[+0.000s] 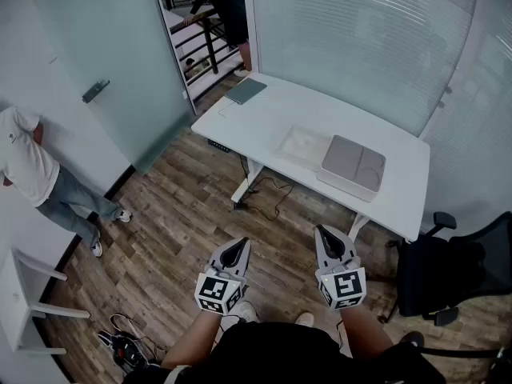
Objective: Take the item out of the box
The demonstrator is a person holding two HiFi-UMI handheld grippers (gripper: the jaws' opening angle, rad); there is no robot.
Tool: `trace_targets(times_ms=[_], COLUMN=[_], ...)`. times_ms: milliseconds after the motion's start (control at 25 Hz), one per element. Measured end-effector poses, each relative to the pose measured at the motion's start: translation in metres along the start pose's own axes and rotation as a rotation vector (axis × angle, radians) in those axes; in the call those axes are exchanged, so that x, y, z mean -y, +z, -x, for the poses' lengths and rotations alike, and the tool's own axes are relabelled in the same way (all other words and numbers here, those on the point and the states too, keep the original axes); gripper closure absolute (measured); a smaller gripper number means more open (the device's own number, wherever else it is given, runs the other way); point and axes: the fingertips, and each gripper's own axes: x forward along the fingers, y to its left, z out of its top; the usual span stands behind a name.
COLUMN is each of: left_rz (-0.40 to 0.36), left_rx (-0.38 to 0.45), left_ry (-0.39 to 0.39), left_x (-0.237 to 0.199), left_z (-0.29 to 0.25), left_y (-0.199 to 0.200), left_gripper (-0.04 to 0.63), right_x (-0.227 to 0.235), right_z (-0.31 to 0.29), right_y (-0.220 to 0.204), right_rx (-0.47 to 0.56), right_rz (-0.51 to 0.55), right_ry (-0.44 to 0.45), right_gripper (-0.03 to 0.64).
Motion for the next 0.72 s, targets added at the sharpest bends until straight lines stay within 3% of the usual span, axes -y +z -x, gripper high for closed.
trace_targets(times_ms=[720], left_rz=[0.011], left_rx=[-0.003], left_ry=[-0.013], left_x=[-0.031], left_z=[0.008], left_y=[-0.004], left_gripper=[0.584], right_x=[-0.024], right_z=[-0.017], right_y=[0.011], right_rx=[0.026], right_rz=[-0.008], right_ry=[-0.021], right_gripper=[0.612])
